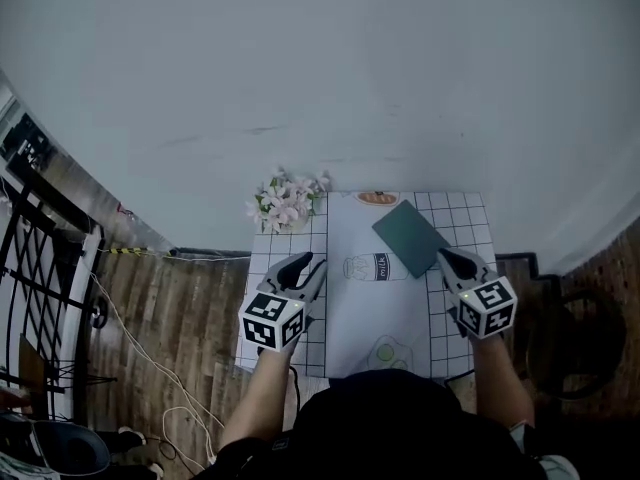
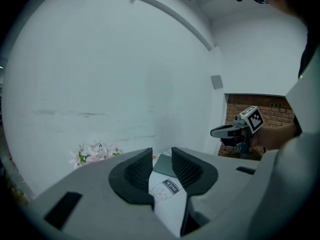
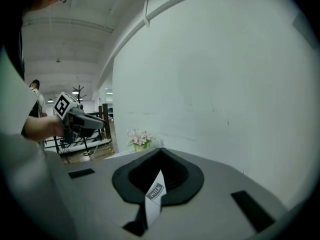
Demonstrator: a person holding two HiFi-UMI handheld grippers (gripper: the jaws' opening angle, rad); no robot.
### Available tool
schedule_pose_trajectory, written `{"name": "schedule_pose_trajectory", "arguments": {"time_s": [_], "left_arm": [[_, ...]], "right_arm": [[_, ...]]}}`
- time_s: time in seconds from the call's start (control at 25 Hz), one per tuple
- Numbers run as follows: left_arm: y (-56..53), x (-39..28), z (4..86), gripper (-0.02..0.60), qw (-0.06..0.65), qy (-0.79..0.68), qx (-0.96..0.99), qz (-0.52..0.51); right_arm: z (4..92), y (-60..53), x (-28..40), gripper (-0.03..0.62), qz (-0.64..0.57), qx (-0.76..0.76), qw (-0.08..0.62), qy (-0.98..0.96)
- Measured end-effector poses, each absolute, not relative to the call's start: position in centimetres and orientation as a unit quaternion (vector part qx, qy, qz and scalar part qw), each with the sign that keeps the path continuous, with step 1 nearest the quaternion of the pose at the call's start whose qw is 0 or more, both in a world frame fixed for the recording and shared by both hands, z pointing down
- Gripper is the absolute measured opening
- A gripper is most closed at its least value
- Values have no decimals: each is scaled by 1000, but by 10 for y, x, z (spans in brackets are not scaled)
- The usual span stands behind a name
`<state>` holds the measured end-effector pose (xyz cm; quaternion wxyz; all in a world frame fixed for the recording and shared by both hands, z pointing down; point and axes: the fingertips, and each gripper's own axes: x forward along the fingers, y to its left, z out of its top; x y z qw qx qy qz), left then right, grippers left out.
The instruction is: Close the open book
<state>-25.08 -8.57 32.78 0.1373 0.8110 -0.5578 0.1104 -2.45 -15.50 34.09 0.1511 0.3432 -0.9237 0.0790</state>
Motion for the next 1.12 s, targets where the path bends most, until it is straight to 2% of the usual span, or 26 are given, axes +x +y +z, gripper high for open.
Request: {"name": "schedule_pose_trajectory", "arguments": {"time_s": [0.2,0.52,0.84,1.12], "left_arm": [[-95,-264,288,67,109,-559,816,103],[-93,-262,237,43,70,-588,803,73],[-102,-257,247,32,61,-627,773,75],[-93,-250,268,32,81,-628,770,79]], "right_arm": [[275,-149,-49,3,65,343,75,-934],[192,-136,-49,3,-14,301,7,-953],[215,-160,-14,3,-13,329,27,-944],[247,-159,7,3,11,351,48,-935]]}}
